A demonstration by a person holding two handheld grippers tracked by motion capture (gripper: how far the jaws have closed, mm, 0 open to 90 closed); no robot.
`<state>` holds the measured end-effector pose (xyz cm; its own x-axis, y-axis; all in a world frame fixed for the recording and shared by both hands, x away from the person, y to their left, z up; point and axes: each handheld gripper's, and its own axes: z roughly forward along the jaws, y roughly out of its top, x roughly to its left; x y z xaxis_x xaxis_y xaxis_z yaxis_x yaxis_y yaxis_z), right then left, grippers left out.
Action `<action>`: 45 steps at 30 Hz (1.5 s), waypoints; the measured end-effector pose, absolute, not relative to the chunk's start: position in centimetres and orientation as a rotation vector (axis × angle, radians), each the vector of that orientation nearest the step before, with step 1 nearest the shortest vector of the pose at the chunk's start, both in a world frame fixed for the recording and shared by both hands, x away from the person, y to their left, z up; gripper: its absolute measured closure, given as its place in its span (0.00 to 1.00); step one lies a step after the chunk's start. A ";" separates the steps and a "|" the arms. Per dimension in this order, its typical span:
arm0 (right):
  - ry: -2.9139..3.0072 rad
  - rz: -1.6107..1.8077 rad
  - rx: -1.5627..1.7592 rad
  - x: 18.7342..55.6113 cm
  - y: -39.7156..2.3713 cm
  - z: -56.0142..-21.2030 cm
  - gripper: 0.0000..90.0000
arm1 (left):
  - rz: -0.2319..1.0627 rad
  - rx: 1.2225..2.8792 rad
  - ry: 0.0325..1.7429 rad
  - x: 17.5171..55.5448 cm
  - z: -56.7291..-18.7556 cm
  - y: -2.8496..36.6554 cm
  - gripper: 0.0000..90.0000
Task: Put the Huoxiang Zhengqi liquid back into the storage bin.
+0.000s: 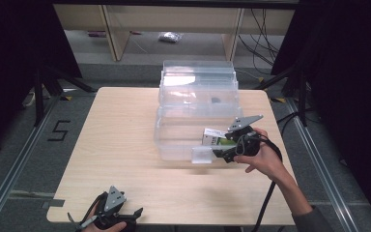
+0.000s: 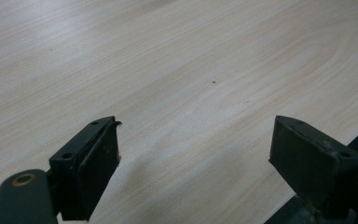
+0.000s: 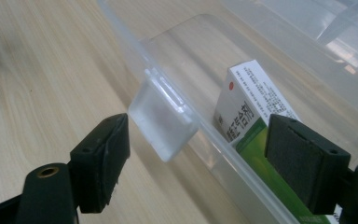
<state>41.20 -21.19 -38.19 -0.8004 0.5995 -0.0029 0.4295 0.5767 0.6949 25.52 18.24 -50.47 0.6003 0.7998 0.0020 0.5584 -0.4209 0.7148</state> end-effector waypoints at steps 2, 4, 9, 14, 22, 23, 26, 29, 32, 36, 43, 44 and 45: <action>2.571 1.046 0.832 40.9 -21.2 -38.7 0.26 | 0.452 2.140 1.068 25.5 -50.5 18.2 0.17; 2.571 1.037 0.892 40.5 -21.2 -38.7 0.26 | 0.450 2.143 1.068 25.5 -50.5 18.2 0.17; 2.591 1.029 0.870 39.9 -21.4 -39.3 0.26 | 0.450 2.145 1.065 25.5 -50.5 18.2 0.17; 2.601 1.038 0.865 39.5 -21.3 -39.7 0.25 | 0.451 2.148 1.068 25.5 -50.4 18.2 0.17; 2.590 1.066 0.842 38.5 -21.2 -40.7 0.24 | 0.449 2.143 1.064 25.5 -50.5 18.2 0.17; 2.609 1.058 0.847 38.5 -21.2 -40.7 0.24 | 0.451 2.145 1.066 25.5 -50.4 18.2 0.17; 2.598 1.068 0.854 38.1 -21.2 -41.0 0.24 | 0.453 2.150 1.062 25.5 -50.4 18.2 0.17; 2.605 1.060 0.881 37.8 -21.1 -41.1 0.23 | 0.454 2.148 1.062 25.5 -50.5 18.2 0.17; 2.606 1.059 0.877 37.3 -21.2 -41.5 0.22 | 0.450 2.152 1.062 25.5 -50.4 18.2 0.17; 2.602 1.089 0.895 36.7 -21.1 -42.1 0.22 | 0.451 2.146 1.062 25.5 -50.4 18.2 0.17; 2.632 1.086 0.856 36.2 -21.1 -42.9 0.21 | 0.452 2.145 1.065 25.5 -50.4 18.2 0.17; 2.627 1.077 0.912 35.8 -21.1 -43.0 0.21 | 0.452 2.152 1.062 25.5 -50.4 18.2 0.17; 2.607 1.101 0.904 35.7 -21.0 -43.2 0.21 | 0.454 2.155 1.063 25.5 -50.4 18.2 0.17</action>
<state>35.66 -20.96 -43.25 -0.8016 0.5932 0.0749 0.4674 0.5436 0.6972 25.51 18.23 -50.38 0.6048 0.7963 0.0101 0.5582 -0.4329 0.7078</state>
